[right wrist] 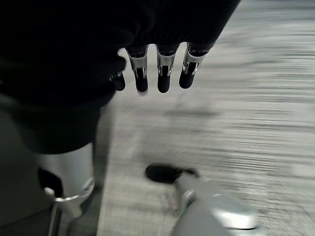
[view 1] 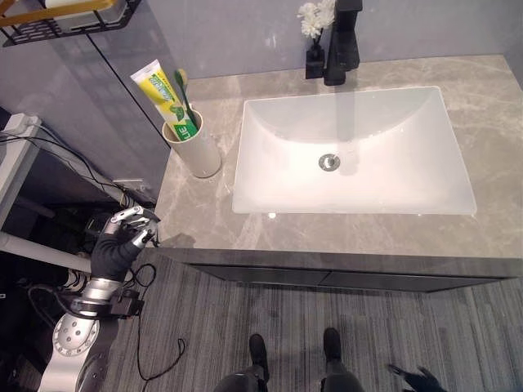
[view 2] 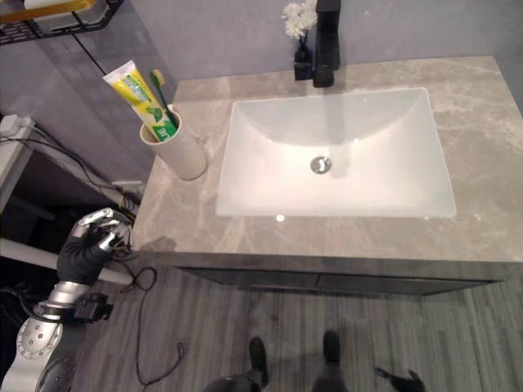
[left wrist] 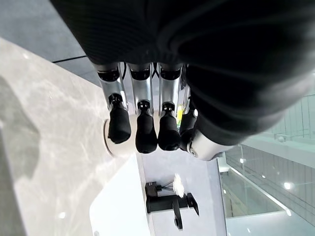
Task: Put brush and paste in cup on sink, flatten towel.
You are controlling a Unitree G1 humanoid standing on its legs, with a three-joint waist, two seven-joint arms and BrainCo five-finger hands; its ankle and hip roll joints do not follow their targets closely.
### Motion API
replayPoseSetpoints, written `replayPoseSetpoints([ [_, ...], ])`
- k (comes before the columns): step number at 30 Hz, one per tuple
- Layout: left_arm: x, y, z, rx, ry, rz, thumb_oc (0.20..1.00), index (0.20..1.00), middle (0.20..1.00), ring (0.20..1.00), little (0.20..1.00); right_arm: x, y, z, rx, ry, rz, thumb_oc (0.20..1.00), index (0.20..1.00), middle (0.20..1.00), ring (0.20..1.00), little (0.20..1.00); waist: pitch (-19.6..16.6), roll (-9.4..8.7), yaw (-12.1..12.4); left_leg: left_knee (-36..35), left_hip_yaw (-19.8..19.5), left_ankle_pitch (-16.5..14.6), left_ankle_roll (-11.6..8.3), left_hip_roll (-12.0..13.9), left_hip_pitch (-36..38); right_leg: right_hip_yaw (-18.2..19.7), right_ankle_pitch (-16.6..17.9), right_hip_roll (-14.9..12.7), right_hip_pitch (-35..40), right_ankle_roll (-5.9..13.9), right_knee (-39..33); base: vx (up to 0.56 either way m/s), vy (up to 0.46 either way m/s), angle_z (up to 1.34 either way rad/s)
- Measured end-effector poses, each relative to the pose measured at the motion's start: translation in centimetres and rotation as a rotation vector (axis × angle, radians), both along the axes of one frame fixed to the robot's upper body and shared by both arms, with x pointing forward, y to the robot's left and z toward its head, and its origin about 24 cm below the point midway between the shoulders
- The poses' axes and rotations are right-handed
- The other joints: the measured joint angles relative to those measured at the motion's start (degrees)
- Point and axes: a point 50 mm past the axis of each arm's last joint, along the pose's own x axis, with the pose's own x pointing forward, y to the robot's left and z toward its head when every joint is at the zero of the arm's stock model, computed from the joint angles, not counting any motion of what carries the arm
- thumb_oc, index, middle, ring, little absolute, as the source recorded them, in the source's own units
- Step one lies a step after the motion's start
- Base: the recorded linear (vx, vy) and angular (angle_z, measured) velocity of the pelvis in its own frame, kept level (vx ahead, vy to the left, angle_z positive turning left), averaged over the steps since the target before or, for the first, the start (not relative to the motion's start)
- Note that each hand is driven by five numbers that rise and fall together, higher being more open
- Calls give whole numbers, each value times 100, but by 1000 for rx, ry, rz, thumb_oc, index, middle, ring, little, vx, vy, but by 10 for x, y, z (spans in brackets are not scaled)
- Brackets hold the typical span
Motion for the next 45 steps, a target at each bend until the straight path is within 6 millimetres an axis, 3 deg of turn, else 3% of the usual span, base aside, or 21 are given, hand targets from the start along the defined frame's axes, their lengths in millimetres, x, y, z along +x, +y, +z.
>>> replayPoseSetpoints([
  [5, 19, -6, -20, -29, 81, 12, 200, 200, 200, 200, 200, 27, -4, 11, -34, -49, 23, 1000, 1000, 1000, 1000, 1000, 34, -7, -6, 3, 158, 49, 25, 7, -186, 148, 61, 13, -274, -7, 6, -7, -14, -13],
  [9, 38, -11, -11, -20, 36, 28, 200, 200, 200, 200, 200, 39, 0, 14, -45, -78, 34, 1000, 1000, 1000, 1000, 1000, 91, -2, -114, 3, 161, 50, 26, 9, -279, 148, 65, 15, -363, -6, 48, 1, -2, -3],
  [26, 73, -19, 24, -79, -97, 94, 200, 200, 200, 200, 200, 35, 15, 5, -33, 0, 99, 1000, 1000, 1000, 1000, 1000, 262, 36, -202, 3, 170, 51, 26, 3, -488, 160, 73, 12, -587, 1, 49, 3, -1, 0],
  [34, 94, -26, 49, -105, -173, 103, 200, 200, 200, 200, 200, 46, 18, 9, -24, -39, 95, 1000, 1000, 1000, 1000, 1000, 371, -104, -495, 3, 328, 50, 26, 10, -470, 327, 111, 30, -660, 6, 49, 11, -2, -10],
  [42, 110, -24, 60, -186, -184, 169, 200, 200, 200, 200, 200, 46, 22, 7, 18, -63, 29, 1000, 1000, 1000, 1000, 1000, 402, -149, -510, 2, 443, 50, 25, 57, -471, 443, 166, 91, -722, -23, 20, 5, -4, -6],
  [45, 113, -25, 65, -224, -188, 175, 200, 200, 200, 200, 200, 42, 25, 4, 38, -60, 6, 1000, 1000, 1000, 1000, 1000, 411, -163, -622, 2, 452, 50, 25, 72, -490, 450, 168, 107, -748, -26, 3, 3, -5, -1],
])
